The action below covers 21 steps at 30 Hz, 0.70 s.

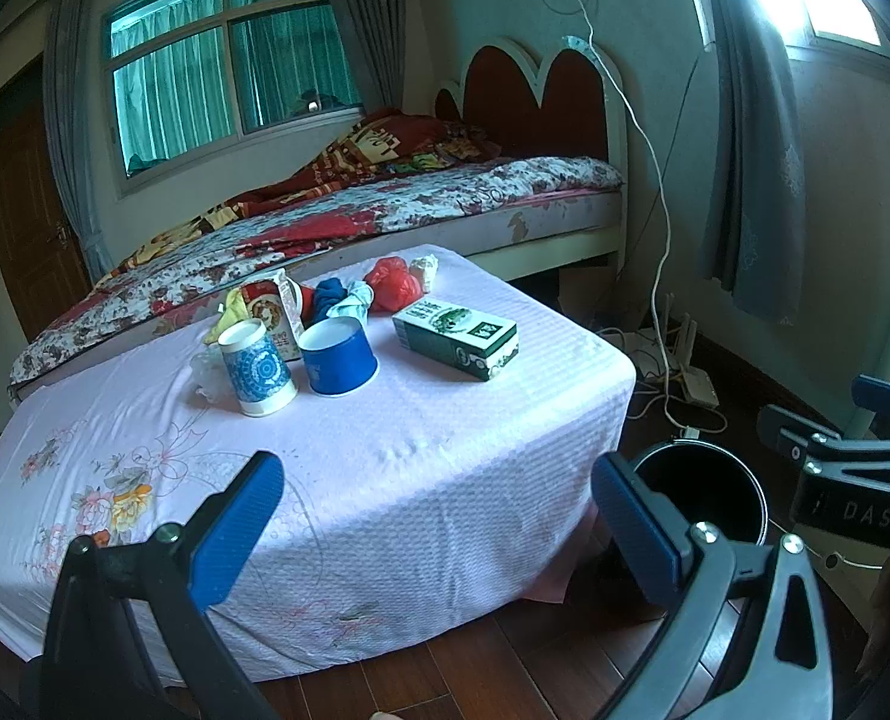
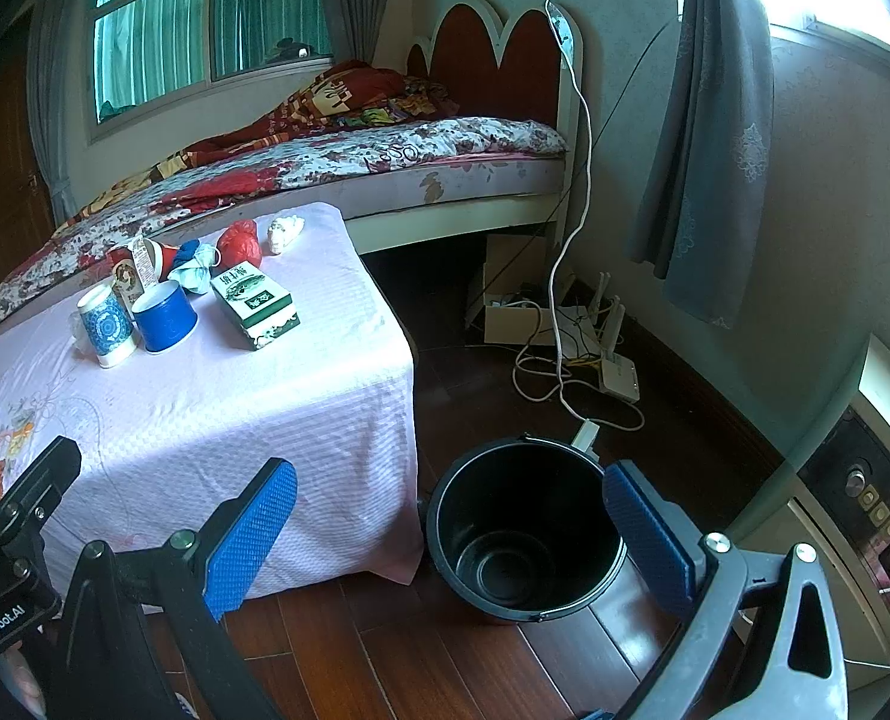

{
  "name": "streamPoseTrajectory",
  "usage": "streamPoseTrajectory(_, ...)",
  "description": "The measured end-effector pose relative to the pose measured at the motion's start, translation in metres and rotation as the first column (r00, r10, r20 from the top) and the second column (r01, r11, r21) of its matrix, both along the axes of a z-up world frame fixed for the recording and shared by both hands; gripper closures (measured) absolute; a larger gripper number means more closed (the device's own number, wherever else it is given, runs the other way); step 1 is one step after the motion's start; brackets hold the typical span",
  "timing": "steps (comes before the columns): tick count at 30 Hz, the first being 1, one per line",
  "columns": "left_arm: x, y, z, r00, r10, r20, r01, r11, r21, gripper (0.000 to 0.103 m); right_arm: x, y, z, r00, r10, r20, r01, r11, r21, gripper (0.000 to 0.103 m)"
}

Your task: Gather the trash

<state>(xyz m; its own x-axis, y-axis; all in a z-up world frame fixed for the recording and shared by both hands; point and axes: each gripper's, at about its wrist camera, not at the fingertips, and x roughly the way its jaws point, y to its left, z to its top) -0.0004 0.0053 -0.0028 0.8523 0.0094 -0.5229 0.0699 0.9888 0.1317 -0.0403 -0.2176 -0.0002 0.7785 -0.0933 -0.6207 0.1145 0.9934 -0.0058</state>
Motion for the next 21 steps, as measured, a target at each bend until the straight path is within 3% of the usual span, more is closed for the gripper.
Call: streamPoseTrajectory(21, -0.0022, 0.0017, 0.0002, 1.0, 0.006, 0.0, -0.006, 1.0, -0.006, 0.0, 0.0015, 0.0013, -0.0005, 1.0, 0.005, -0.005, -0.005, 1.0, 0.0, 0.0)
